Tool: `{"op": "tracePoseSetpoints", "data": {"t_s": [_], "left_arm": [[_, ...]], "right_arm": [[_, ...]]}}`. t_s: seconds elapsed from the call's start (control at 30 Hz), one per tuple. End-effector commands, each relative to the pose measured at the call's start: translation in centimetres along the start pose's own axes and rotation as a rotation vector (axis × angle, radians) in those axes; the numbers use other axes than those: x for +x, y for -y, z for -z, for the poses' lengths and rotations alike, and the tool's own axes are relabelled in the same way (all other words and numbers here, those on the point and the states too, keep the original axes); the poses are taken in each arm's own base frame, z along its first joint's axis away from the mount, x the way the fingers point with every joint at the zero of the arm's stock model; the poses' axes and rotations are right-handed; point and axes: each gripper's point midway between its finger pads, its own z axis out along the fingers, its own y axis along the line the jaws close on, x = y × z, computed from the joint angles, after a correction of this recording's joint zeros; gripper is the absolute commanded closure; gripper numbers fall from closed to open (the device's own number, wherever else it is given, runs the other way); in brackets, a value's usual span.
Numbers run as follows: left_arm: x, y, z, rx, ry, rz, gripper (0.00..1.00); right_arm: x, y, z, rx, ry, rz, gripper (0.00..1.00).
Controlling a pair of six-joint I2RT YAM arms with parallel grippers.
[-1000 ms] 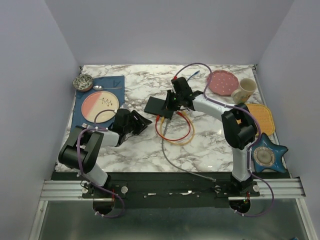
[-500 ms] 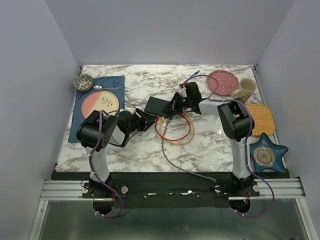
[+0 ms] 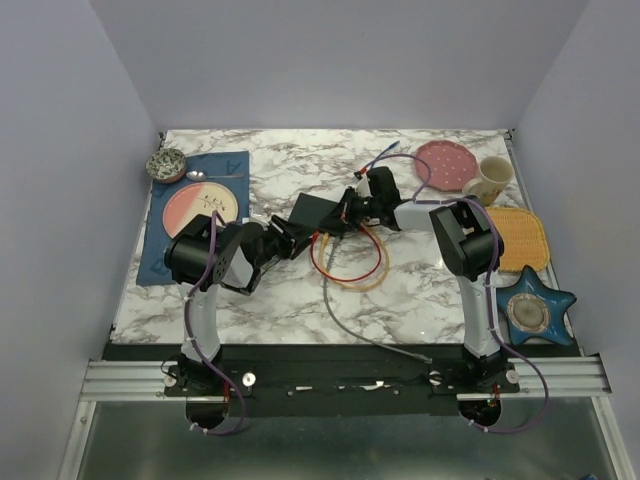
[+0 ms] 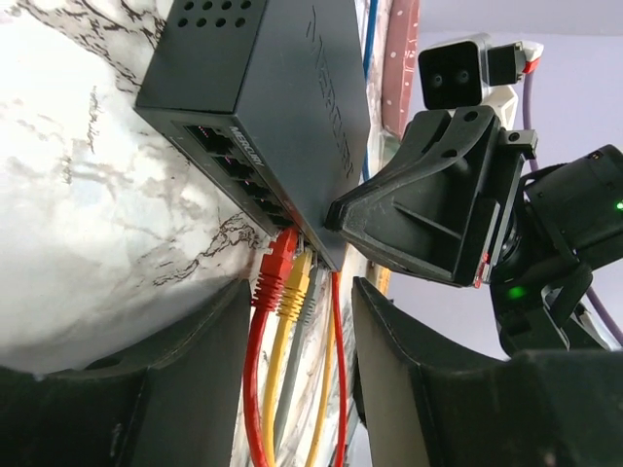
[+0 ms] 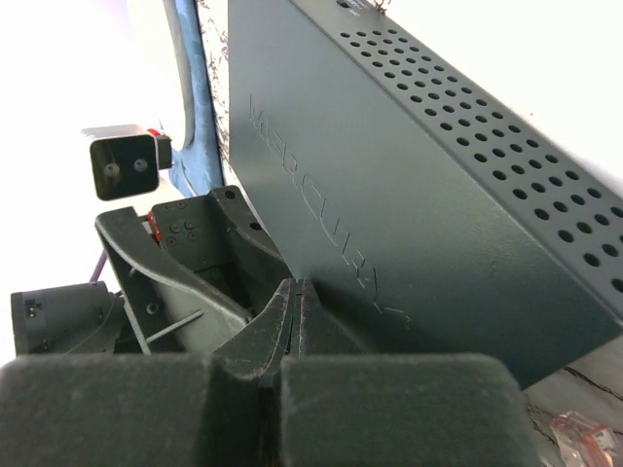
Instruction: Pull the plug from the switch port
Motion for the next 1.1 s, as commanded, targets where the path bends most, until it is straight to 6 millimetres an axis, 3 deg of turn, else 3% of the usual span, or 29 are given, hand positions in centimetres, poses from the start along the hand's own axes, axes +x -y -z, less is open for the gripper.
{"op": "tracePoseSetpoints", "data": {"t_s": [0.0, 0.4, 0.53, 0.67, 1.0, 1.07], "left_arm": [[0.1, -0.9, -0.4, -0.002, -0.009, 0.024, 0.44], [-0.5, -1.2, -1.1, -0.013, 0.017, 0.061, 0.51], [-0.6, -2.4, -1.2, -0.058, 0.029, 0.079, 0.51], [-0.4, -3.5, -1.4, -0.072, 0.027, 0.096, 0.49], [-0.8, -3.0, -1.0, -0.017, 0.066, 0.008, 0.44], [-0.8, -3.6, -0.7, -0.051, 0.074, -0.013, 0.44]], "right_arm": [[0.6, 1.1, -0.6, 0.020, -0.011, -0.018, 0.99], [-0.2, 2.6, 0.3, 0.077, 0.032, -0.043, 0.99], [0.2, 3.4, 0.2, 0.092, 0.024, -0.058, 0.99], [0.2, 3.6, 0.1, 0.096, 0.025, -0.062, 0.99], [0.2, 3.8, 0.2, 0.109, 0.026, -0.048, 0.99], [0.1, 3.8, 0.2, 0.115, 0.031, -0.043, 0.99]]}}
